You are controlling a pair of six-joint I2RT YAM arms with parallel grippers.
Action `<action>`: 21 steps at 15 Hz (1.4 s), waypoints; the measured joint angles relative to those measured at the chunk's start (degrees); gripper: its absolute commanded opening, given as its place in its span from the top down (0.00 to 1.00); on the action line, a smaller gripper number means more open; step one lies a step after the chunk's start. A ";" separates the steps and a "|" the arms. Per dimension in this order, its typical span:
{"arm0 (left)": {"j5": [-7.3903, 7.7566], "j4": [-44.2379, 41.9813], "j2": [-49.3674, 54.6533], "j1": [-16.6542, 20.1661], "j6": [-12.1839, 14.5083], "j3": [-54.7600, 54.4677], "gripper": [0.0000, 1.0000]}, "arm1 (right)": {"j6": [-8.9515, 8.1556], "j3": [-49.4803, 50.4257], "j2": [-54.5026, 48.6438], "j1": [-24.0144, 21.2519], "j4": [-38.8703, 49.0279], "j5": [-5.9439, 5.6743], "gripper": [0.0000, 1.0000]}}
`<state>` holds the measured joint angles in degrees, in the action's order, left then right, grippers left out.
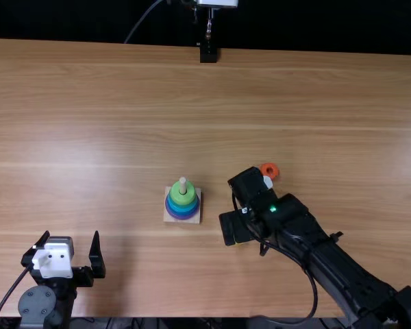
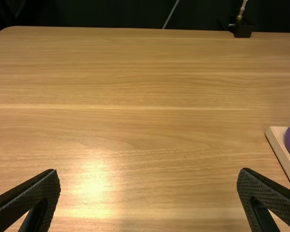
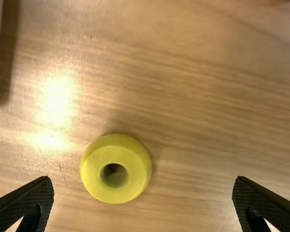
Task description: Build the Hanoi tower: stack the rings onto the peg from bottom to top in this color order: purple, dark blue, light blue, dark green, light green, yellow, orange.
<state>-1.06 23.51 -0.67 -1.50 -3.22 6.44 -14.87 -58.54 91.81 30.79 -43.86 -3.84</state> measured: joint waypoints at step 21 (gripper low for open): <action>0.00 0.02 0.00 0.00 -0.02 0.00 0.00 | -6.49 -0.04 8.52 3.72 0.02 0.61 0.75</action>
<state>-1.06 23.53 -0.67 -1.50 -3.25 6.44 -21.37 -58.59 100.33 34.50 -43.83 -3.22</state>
